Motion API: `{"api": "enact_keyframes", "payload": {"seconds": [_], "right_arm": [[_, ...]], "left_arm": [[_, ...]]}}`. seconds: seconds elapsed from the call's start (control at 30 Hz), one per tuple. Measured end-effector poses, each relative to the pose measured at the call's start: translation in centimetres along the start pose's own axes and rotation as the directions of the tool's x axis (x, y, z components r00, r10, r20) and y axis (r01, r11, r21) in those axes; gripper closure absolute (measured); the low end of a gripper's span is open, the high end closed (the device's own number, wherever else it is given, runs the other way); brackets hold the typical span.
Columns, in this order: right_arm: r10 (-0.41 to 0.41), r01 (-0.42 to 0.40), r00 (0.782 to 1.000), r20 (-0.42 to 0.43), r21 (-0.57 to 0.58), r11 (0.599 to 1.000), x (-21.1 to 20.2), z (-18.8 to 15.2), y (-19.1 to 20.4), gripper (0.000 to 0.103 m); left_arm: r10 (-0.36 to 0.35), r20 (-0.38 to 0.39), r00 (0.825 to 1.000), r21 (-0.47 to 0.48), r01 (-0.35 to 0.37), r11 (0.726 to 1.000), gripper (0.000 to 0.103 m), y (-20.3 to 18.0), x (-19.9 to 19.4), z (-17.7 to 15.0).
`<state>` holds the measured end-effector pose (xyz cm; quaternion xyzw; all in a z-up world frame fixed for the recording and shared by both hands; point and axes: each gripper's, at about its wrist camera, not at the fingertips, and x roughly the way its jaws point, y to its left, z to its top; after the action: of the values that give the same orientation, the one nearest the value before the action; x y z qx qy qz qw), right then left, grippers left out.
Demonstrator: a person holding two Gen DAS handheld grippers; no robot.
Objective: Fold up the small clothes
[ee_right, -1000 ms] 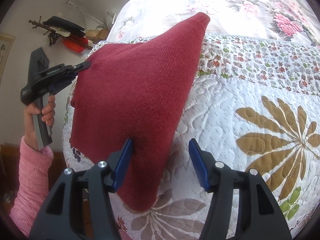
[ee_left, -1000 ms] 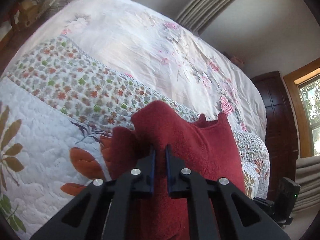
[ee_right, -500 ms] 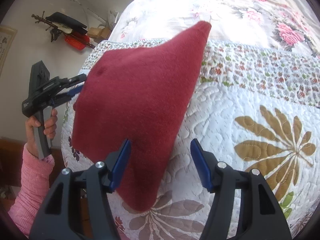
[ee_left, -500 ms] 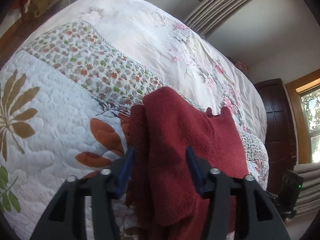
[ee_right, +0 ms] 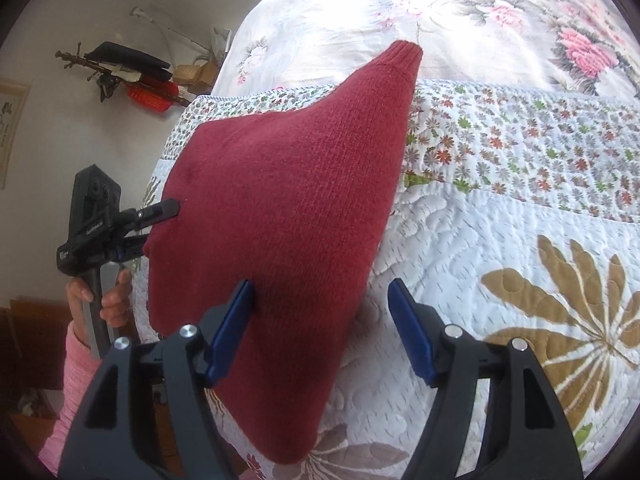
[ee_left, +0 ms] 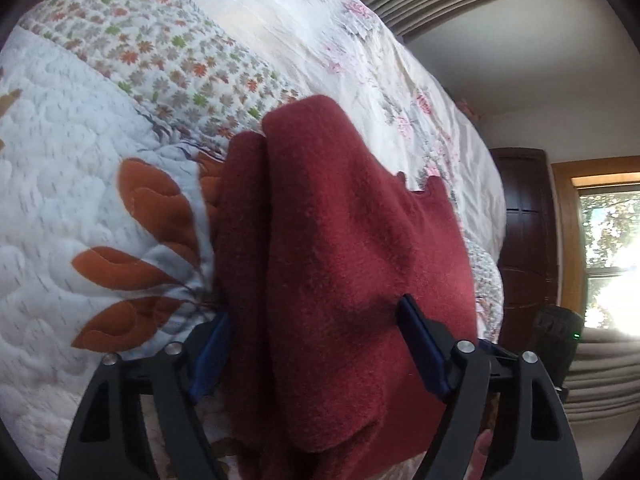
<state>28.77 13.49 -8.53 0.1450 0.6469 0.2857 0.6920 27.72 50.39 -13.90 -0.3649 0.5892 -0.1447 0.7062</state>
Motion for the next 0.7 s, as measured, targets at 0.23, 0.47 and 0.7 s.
{"api": "enact_keyframes", "payload": {"seconds": [0.23,0.47,0.7], "right_arm": [[0.082,-0.08,0.996,-0.022,0.052,0.995,2.5,1.3,-0.6,0.03],[0.139,-0.14,0.99,0.027,0.035,0.99,0.9,0.2,0.1,0.062],[0.146,-0.143,0.984,0.099,-0.029,0.989,-4.8,-2.9,0.7,0.064]], "left_arm": [[0.011,-0.001,1.0,0.056,-0.011,0.998,0.048,-0.3,1.6,-0.5],[-0.014,0.054,0.998,0.109,0.008,0.994,0.064,-1.8,0.4,-2.3],[-0.1,0.048,0.994,0.157,0.092,0.983,0.064,-6.3,-0.2,-5.3]]}}
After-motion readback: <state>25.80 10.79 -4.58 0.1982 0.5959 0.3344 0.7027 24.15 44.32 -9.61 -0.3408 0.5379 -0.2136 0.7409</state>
